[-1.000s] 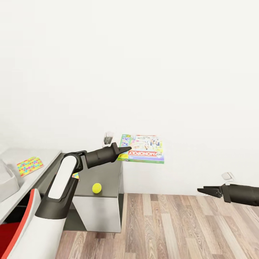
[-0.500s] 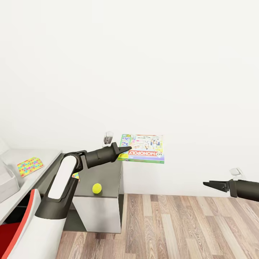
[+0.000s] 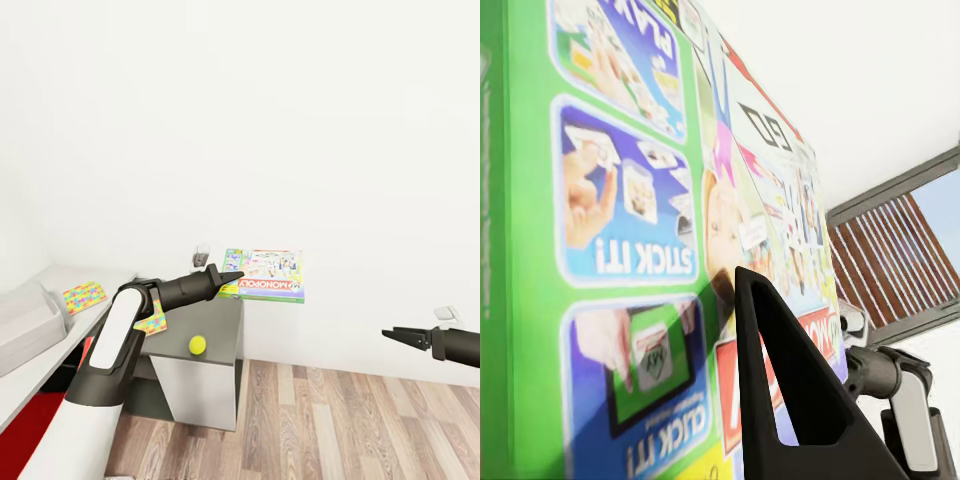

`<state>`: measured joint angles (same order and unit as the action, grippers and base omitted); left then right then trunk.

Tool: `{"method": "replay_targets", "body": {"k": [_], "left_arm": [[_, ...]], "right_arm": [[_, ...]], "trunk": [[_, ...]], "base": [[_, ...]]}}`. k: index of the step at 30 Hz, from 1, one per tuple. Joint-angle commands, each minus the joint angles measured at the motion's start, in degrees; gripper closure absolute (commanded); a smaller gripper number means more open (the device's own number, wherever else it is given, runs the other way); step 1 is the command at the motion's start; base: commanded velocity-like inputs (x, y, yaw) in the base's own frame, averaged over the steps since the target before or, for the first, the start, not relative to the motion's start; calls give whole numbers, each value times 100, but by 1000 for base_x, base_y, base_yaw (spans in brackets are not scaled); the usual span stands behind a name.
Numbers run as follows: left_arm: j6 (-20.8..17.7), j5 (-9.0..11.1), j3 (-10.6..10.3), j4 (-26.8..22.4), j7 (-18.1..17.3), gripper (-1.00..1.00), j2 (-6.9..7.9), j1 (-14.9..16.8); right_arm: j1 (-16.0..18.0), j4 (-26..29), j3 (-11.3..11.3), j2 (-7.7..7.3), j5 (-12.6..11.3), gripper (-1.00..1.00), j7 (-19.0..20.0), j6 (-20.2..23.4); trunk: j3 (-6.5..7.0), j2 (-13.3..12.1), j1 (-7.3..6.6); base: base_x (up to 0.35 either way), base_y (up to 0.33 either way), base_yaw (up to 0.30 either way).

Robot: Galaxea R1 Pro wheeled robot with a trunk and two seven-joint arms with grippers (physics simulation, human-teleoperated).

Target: Put all the toys in the child's room - the three board games (two on the bed and one on the table), the two jigsaw puzzles on the table, and the tennis ball on the table - inside the toy box on the table in the child's room.

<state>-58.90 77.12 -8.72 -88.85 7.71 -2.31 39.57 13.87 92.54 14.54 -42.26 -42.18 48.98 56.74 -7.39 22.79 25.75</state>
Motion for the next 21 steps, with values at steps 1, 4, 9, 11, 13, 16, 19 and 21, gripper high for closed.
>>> {"method": "replay_targets", "body": {"k": [1,4,9,11,13,16,19,21], "left_arm": [[-16,63,2,2,50,100,-2,7],[-16,55,2,20,49,100,-2,4],[-14,19,4,60,47,100,0,2],[-14,-18,3,58,47,100,1,1],[-15,-33,3,53,47,100,0,0],[-16,-67,2,40,46,100,-5,-1],[-16,-74,2,33,46,100,-9,-1],[-16,-80,2,27,46,100,-11,-1]], "right_arm": [[1,1,5,-2,12,-100,24,-9],[0,1,1,-2,11,-100,21,-55],[6,1,9,-2,12,-100,18,-108],[8,1,19,-2,13,-100,17,-121],[8,1,21,-1,13,-100,16,-128],[8,1,24,-1,14,-100,11,-143],[7,1,23,-1,15,-100,11,-147],[7,1,28,-1,16,-100,12,-148]], "trunk": [[-13,13,4],[-13,13,4],[-13,13,4],[-13,13,4],[-13,13,4],[-13,13,4],[-13,13,4],[-13,13,4]], "base": [[0,0,279],[0,0,285],[0,0,291],[0,0,295],[0,0,296],[0,0,297],[0,0,297],[0,0,297]]}}
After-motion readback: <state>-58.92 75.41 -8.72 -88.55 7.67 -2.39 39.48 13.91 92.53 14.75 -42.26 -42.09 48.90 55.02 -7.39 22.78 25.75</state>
